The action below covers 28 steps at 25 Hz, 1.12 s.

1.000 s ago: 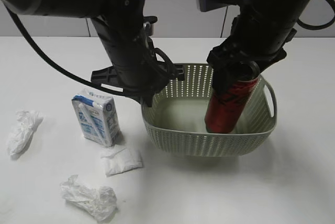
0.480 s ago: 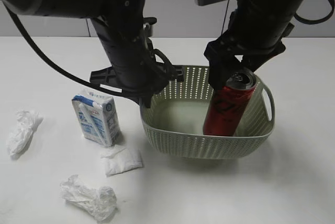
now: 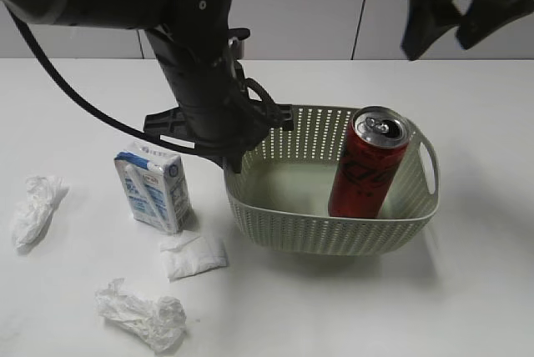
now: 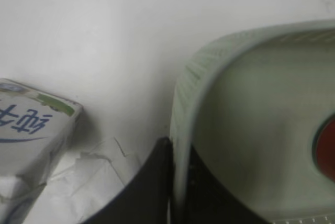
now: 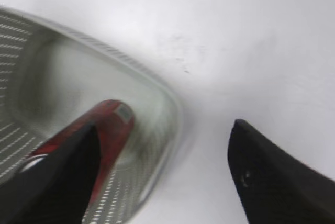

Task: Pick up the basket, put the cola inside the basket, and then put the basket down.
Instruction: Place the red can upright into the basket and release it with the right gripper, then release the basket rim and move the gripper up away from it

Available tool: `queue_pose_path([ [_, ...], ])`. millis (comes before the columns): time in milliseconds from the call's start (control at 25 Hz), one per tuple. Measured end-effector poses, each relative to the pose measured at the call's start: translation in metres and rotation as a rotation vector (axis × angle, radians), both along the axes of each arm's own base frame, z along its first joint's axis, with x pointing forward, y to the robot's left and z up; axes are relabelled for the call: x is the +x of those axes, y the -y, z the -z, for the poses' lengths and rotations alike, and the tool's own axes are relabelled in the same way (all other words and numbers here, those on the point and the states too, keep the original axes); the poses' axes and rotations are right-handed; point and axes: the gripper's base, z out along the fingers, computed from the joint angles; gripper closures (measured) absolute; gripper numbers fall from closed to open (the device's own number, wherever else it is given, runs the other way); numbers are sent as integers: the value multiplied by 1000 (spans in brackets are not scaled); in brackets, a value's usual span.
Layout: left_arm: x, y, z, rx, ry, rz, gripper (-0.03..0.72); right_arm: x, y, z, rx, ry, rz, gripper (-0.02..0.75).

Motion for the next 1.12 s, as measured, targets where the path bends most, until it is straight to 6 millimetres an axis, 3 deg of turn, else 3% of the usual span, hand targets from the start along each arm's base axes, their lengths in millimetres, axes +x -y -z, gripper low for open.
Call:
queue_pose_path([
  [160, -1, 2, 0, -30, -19, -16, 690, 2, 59, -4, -14, 7, 138, 163],
  [280, -2, 5, -1, -58, -28, -29, 690, -16, 96, -3, -31, -7, 217, 163],
  [360, -1, 6, -1, -71, -23, -33, 690, -37, 108, -4, -35, -6, 245, 163],
  [640, 17, -11, -2, -96, -3, -102, 690, -122, 113, -6, -12, 117, 264, 163],
  [840, 32, -25, 2, -95, 5, -151, 690, -176, 115, 12, 3, 232, 276, 163],
  [1120, 36, -23, 25, -72, -42, -154, 690, -240, 117, 48, 19, 338, 284, 162],
])
